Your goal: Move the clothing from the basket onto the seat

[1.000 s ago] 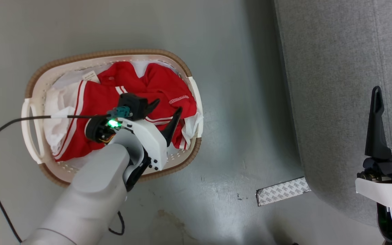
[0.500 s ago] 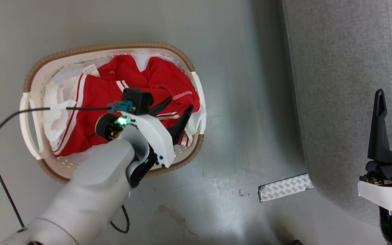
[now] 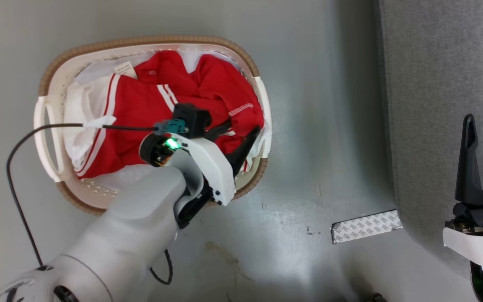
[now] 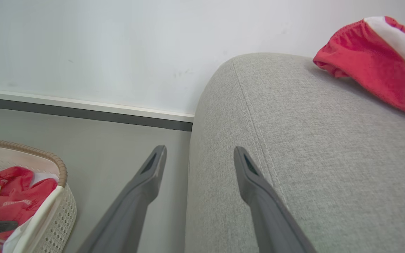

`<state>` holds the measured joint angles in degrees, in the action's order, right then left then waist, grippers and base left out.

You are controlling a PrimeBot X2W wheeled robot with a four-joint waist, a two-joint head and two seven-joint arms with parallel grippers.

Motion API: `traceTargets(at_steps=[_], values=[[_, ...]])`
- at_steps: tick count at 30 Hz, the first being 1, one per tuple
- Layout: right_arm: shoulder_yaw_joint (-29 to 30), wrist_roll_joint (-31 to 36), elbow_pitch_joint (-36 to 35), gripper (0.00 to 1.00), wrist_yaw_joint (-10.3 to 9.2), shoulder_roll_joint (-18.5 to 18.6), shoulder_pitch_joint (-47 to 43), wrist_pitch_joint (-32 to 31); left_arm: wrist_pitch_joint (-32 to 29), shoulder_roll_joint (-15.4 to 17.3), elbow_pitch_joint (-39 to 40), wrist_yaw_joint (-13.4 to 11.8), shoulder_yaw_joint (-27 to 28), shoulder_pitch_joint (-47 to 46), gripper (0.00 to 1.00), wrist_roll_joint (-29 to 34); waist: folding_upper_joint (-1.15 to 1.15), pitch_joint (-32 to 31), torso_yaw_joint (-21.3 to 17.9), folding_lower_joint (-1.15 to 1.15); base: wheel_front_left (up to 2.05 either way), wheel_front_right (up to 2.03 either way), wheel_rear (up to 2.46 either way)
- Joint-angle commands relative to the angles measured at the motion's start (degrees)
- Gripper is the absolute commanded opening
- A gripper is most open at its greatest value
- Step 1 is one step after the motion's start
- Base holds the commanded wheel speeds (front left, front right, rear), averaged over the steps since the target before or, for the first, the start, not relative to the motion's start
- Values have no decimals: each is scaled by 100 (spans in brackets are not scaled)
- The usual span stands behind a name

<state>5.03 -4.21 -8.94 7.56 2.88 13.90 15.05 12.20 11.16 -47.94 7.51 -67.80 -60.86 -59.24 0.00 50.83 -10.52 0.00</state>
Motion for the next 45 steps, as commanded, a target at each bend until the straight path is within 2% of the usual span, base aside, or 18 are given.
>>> traceTargets(at_steps=[1,8,14,21,30,39,45], values=[[6,58,-35,100,-14,1,-52,19,84,12,-5,-8,-67,-98,0,-83,0,11,29,0,3,3,3],[-30,58,-5,100,-15,1,68,19,300,27,73,-8,-188,-210,0,-187,0,-54,37,0,0,0,0],[-188,-80,157,100,-15,1,314,19,293,316,552,-7,619,-8,0,100,0,-325,1,0,0,0,0],[-352,-153,584,100,-15,4,318,19,294,532,1352,-5,1853,987,0,613,0,-1331,20,0,0,0,0],[-644,-222,1275,100,-15,3,-35,19,295,500,2348,-4,3187,2499,0,1205,0,-2884,203,0,0,0,0],[-1088,-316,1824,100,-15,6,-500,19,296,366,3081,-15,3826,3564,0,1740,0,-4254,541,0,0,0,0],[-1482,-422,1978,100,-15,5,-828,19,275,451,3626,-224,3915,4159,0,1870,0,-4950,646,0,0,0,0]])
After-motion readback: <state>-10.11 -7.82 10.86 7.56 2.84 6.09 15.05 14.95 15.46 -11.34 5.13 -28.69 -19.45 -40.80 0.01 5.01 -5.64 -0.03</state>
